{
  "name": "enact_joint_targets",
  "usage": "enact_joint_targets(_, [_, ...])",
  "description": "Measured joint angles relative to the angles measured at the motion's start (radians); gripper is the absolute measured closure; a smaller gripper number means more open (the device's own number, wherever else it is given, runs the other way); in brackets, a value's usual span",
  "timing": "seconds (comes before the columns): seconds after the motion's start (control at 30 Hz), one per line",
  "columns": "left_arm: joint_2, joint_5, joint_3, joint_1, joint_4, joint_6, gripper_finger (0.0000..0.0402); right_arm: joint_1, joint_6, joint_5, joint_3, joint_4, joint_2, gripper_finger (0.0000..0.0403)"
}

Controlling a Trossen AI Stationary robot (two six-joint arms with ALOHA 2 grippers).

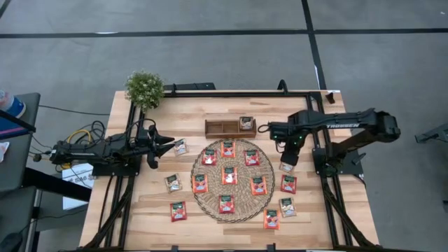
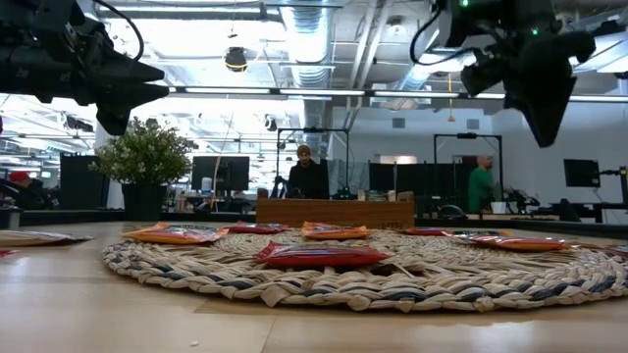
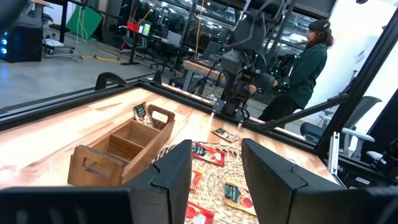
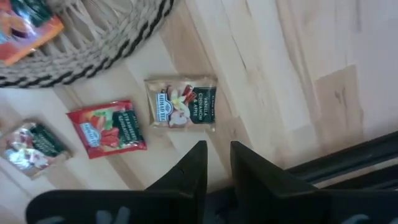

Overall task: Pick & Place Tea
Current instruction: Put the brown tea bag into the right section of the wooden organizer

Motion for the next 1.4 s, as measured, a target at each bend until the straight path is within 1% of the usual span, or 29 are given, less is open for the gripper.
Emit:
enact_joint_targets(0.1, [0.0,0.007,0.0,0.0,0.0,0.0,0.0269,0.0,0.0,-0.001,-0.046,0.051,0.0,0.034])
enact_joint_targets(0.17, [0.0,0.007,0.0,0.0,0.0,-0.001,0.0269,0.0,-0.012,-0.001,-0.061,0.052,0.0,0.034])
enact_joint_targets(0.57, [0.0,0.008,0.0,0.0,0.0,-0.002,0.0269,-0.004,-0.078,-0.005,-0.064,0.1,0.0,0.0337])
enact_joint_targets(0.63, [0.0,0.009,0.0,0.0,0.0,-0.002,0.0269,-0.005,-0.089,-0.005,-0.064,0.114,0.0,0.0327])
enact_joint_targets(0.73, [0.0,0.009,0.0,0.0,0.0,-0.004,0.0269,-0.005,-0.103,-0.007,-0.074,0.13,-0.001,0.0301])
enact_joint_targets(0.9, [0.0,0.009,0.0,0.0,0.0,-0.004,0.0269,-0.002,-0.096,-0.056,-0.17,0.165,-0.001,0.0242])
enact_joint_targets(1.07, [0.0,0.01,0.0,0.0,0.0,-0.004,0.0269,0.01,-0.042,-0.057,-0.262,0.256,-0.001,0.02])
enact_joint_targets(1.2, [0.0,0.01,0.0,0.0,0.0,-0.004,0.0269,0.0,-0.015,-0.055,-0.297,0.339,-0.001,0.019])
enact_joint_targets(1.4, [0.0,0.01,0.0,0.0,0.0,-0.004,0.0269,-0.005,0.019,-0.025,-0.359,0.397,-0.001,0.0193])
